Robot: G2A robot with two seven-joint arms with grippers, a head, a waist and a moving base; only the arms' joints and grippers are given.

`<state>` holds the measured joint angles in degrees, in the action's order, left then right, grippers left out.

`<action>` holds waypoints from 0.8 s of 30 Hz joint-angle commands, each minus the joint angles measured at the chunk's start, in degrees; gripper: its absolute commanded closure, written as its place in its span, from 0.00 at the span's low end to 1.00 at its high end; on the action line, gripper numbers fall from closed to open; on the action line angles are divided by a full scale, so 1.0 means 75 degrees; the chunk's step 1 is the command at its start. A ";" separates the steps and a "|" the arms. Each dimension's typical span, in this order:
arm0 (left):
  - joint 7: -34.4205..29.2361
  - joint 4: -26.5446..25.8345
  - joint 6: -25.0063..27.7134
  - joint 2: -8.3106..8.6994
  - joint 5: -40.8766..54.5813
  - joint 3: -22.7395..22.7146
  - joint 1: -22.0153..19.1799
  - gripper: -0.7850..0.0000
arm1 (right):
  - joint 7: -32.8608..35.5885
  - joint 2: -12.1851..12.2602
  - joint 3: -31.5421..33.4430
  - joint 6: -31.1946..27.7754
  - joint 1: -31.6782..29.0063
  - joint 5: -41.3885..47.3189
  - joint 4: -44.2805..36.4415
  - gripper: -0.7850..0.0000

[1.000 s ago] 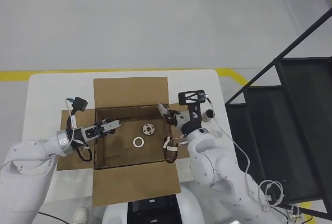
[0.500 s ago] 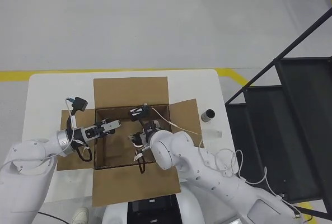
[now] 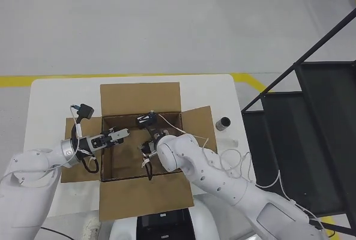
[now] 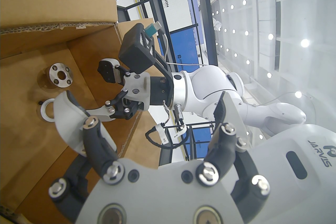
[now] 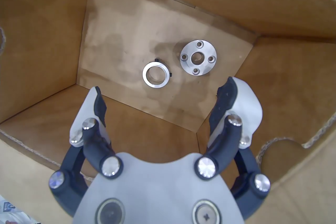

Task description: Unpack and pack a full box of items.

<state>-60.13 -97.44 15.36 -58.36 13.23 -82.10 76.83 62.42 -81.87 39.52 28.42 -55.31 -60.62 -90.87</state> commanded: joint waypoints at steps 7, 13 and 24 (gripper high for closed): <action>0.0000 0.0000 0.0000 0.0000 0.0000 0.0000 0.0000 0.00 | 0.0000 0.0000 0.0000 0.0000 0.0000 0.0000 0.0000 0.00; 0.0000 0.0000 0.0000 0.0000 0.0000 0.0000 0.0000 0.00 | 0.0000 0.0000 0.0000 0.0000 0.0000 0.0000 0.0000 0.00; 0.0000 0.0000 0.0000 0.0000 0.0000 0.0000 0.0000 0.00 | 0.0147 -0.0058 -0.0476 -0.0327 0.0318 -0.1085 0.0715 0.00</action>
<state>-60.13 -97.44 15.36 -58.36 13.23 -82.10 76.83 62.82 -82.02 37.80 25.81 -53.89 -64.14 -87.54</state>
